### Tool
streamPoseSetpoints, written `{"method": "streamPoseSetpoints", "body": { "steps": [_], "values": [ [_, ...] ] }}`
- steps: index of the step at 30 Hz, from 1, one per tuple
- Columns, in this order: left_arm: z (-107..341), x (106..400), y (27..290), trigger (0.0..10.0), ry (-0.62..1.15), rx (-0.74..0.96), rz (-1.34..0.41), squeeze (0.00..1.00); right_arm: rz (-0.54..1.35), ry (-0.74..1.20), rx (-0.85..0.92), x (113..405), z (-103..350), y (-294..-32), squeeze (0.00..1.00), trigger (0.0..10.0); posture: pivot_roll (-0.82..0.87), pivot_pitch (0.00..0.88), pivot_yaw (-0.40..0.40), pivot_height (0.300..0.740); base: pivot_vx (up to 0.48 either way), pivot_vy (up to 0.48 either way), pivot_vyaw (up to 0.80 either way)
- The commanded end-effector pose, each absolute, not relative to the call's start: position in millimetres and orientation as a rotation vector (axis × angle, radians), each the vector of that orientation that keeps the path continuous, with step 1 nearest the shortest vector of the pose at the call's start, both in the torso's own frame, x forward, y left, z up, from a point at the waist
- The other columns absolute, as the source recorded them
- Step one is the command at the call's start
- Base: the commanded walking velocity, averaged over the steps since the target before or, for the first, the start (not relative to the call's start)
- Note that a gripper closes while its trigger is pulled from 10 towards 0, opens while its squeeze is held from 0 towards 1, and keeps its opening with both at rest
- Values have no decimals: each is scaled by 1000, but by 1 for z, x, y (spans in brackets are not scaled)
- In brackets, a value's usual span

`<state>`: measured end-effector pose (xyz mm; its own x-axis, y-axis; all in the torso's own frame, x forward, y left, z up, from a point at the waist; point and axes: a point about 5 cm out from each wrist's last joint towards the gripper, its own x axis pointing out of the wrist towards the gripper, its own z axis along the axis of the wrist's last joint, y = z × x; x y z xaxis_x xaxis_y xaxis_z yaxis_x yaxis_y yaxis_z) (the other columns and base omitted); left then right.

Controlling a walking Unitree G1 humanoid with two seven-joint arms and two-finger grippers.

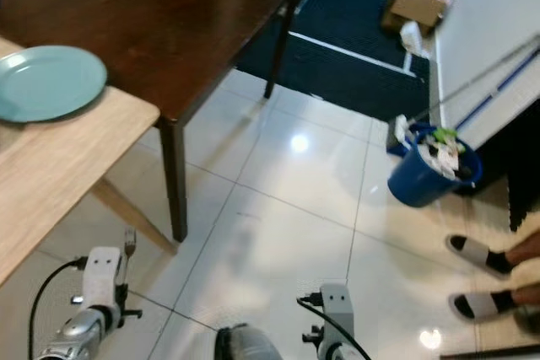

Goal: Setting the table

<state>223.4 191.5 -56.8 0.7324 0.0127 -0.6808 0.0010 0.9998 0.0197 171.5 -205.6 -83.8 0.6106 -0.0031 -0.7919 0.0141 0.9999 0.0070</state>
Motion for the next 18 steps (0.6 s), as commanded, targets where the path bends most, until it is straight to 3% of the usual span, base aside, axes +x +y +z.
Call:
{"method": "streamPoseSetpoints", "body": {
  "steps": [1,18],
  "values": [
    [-62,216,186,10000,777,13,-14,0,-20,919,13,170,-84,-208,0,10000,57,64,-51,740,0,0,-800],
    [-62,216,184,10000,770,-5,-30,0,-18,939,8,167,-87,-203,0,10000,65,68,-51,740,0,0,-800]
  ]
}}
